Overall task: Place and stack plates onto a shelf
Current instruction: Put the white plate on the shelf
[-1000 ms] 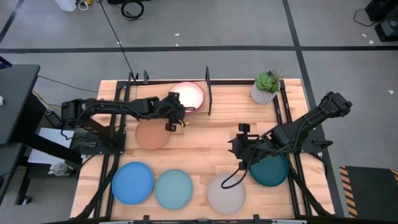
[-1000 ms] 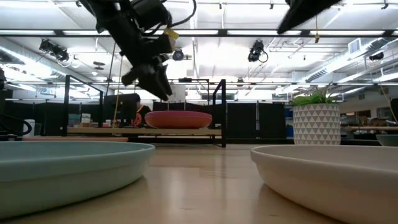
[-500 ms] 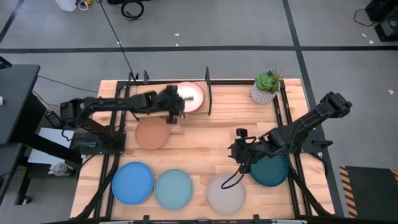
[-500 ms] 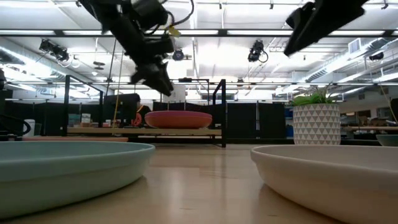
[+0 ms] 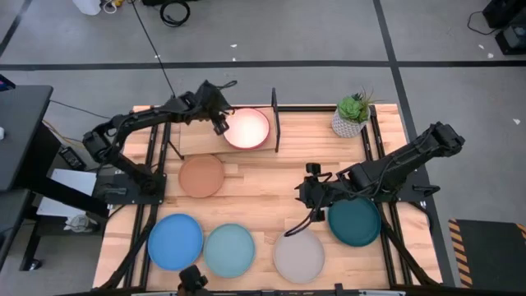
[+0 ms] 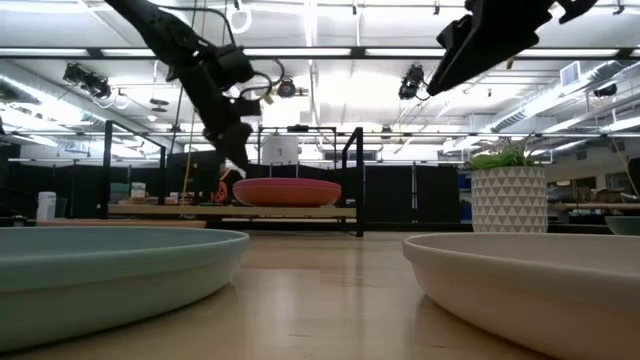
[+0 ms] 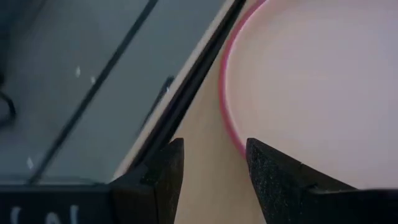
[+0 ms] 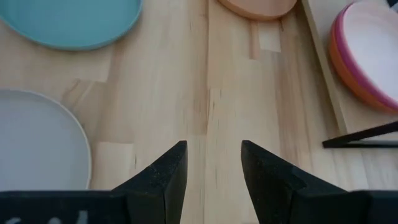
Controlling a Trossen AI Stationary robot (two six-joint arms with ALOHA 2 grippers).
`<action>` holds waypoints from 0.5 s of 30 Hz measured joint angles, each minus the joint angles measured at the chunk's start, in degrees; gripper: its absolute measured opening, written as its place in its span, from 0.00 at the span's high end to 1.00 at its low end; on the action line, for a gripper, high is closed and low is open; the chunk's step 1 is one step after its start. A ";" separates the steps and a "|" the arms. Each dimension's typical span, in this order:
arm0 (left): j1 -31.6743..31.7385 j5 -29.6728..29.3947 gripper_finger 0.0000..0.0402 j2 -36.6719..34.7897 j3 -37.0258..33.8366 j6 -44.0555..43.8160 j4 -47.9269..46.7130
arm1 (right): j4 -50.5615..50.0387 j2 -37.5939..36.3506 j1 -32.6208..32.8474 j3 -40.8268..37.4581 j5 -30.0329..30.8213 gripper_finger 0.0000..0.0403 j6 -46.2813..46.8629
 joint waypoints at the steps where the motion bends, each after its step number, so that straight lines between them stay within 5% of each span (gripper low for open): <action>1: 0.36 0.17 0.55 0.46 -0.03 -0.46 -0.89 | 0.45 0.02 -0.34 0.00 -0.32 0.61 -0.45; 7: -0.20 1.07 0.52 2.48 -0.11 -1.87 -0.38 | 11.61 2.04 -4.27 -1.44 -1.83 0.61 -9.11; 15: 0.79 2.75 0.52 2.48 -0.07 -1.66 -1.41 | 22.31 13.41 -15.69 2.65 -8.94 0.63 -20.34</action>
